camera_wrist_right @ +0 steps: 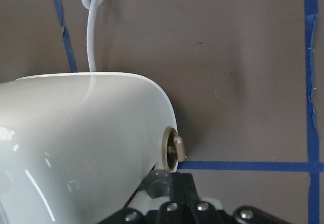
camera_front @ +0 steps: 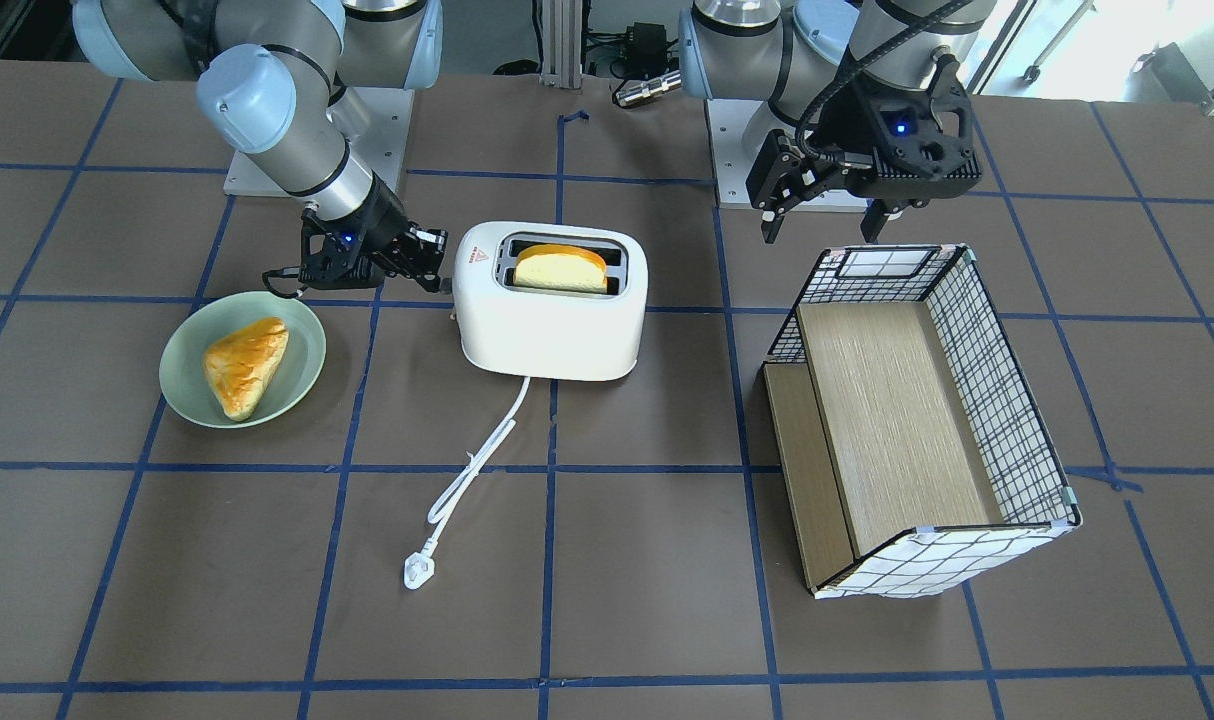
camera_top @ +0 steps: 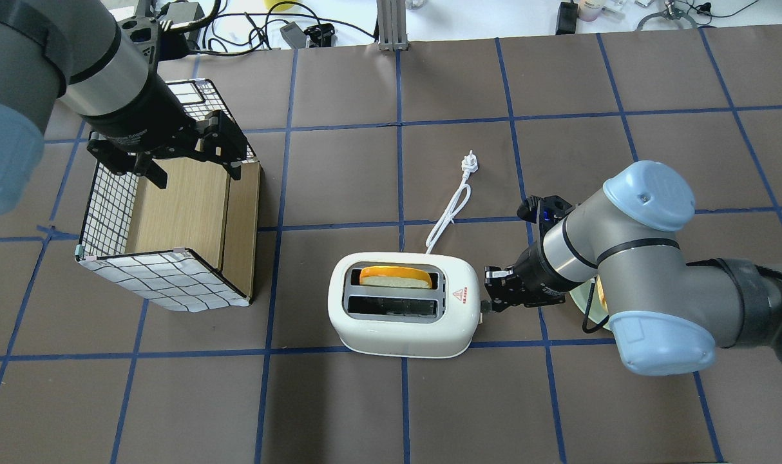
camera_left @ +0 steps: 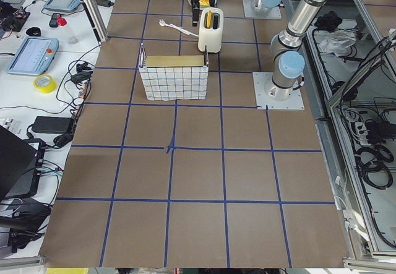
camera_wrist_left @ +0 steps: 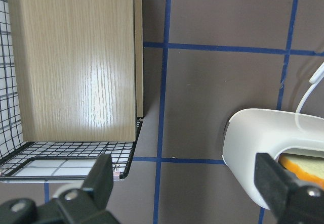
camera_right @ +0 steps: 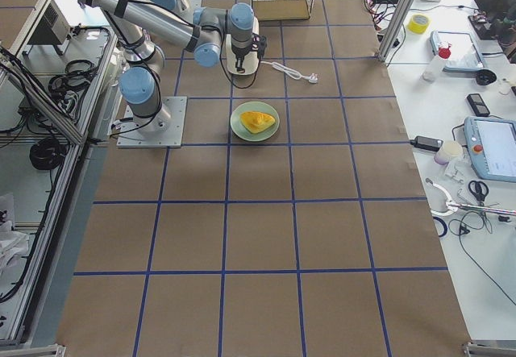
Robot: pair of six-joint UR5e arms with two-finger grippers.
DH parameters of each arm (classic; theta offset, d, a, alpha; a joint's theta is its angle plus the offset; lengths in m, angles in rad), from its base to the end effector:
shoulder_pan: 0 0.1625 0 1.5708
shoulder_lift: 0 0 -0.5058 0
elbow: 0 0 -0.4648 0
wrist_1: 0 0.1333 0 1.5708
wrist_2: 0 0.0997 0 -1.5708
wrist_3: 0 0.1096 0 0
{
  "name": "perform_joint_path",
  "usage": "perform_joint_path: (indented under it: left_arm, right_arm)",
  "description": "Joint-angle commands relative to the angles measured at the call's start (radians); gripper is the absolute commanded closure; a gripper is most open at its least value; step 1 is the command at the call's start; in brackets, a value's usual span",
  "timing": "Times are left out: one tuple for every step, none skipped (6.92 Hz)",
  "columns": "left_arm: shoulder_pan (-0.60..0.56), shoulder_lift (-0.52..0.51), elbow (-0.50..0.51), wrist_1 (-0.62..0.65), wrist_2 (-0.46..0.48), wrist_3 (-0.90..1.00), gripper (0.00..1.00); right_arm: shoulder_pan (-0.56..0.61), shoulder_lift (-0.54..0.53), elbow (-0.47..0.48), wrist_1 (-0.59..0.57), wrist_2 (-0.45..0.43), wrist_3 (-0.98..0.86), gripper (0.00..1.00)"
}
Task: Press toaster with right arm
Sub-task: 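Move the right gripper onto the toaster lever and align with it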
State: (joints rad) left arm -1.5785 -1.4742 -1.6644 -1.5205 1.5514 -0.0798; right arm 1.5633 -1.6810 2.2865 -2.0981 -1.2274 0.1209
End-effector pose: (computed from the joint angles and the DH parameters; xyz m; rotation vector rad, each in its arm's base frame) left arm -0.1394 -0.5204 0.5632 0.1116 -3.1168 0.0817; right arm 0.1671 -0.4191 0.2900 0.1986 2.7931 0.1369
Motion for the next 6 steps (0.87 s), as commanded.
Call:
perform_joint_path:
  left_arm:
    - [0.000,0.000,0.000,-0.001,0.001,0.000,0.00]
    - [0.000,0.000,0.000,0.000,0.001,0.000,0.00]
    - [0.000,0.000,0.000,-0.001,0.001,0.000,0.00]
    - [0.000,0.000,0.000,0.000,-0.001,0.000,0.00]
    - [0.000,0.000,0.000,-0.001,-0.001,0.000,0.00]
    - [0.000,0.000,0.000,0.000,-0.001,0.000,0.00]
  right_arm:
    - [0.001,0.026,0.005,0.001,-0.003,-0.003,1.00]
    - [0.001,0.040,0.004,0.001,-0.003,-0.004,1.00]
    - [0.001,0.044,0.004,0.001,-0.003,-0.004,1.00]
    - [0.001,0.044,0.004,0.001,-0.006,-0.004,1.00]
    - [0.003,0.050,0.001,0.003,-0.009,-0.009,1.00]
    - [0.000,0.053,-0.005,0.003,-0.061,-0.006,1.00]
